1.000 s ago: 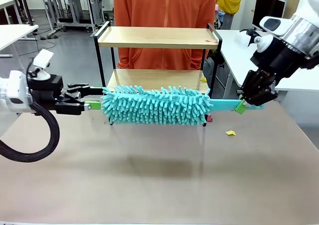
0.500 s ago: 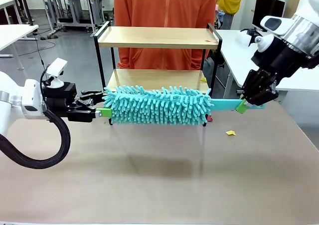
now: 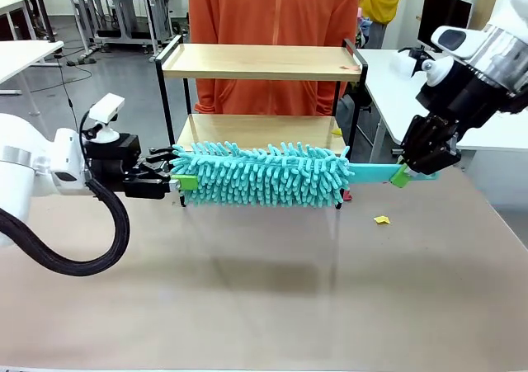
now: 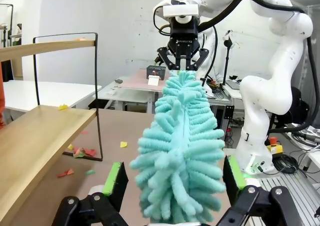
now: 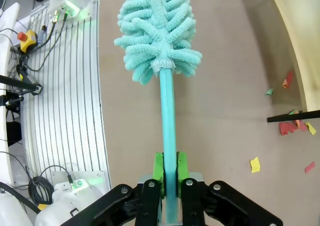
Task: Clean the shelf.
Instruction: Hand the Duster back to the human.
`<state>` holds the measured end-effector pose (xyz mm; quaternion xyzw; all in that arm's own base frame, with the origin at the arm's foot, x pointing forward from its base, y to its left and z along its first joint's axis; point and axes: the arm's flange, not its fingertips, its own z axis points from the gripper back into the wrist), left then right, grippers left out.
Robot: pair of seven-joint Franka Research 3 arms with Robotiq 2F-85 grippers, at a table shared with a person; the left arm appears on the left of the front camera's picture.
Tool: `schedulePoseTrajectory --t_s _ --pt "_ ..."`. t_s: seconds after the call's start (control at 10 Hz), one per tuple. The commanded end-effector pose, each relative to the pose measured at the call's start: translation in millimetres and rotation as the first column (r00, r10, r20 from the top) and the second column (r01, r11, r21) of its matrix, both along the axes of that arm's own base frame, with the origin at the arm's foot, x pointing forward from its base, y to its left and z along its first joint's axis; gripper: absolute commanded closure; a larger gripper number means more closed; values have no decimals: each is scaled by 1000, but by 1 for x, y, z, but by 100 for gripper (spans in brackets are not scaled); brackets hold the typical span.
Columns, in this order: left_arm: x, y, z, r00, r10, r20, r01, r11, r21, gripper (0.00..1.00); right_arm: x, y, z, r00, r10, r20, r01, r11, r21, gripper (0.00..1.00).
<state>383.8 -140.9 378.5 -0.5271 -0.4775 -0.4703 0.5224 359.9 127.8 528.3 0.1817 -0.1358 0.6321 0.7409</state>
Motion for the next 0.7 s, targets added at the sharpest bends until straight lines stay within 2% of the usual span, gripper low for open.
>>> schedulePoseTrajectory --t_s 0.0,0.6 --pt "6 -13 3 1000 -6 -11 6 1000 -16 0 -2 0 2 1000 -7 -3 7 1000 12 87" --pt "5 -30 -4 998 -67 -13 66 997 -39 0 -2 0 2 1000 -7 -3 7 1000 12 87"
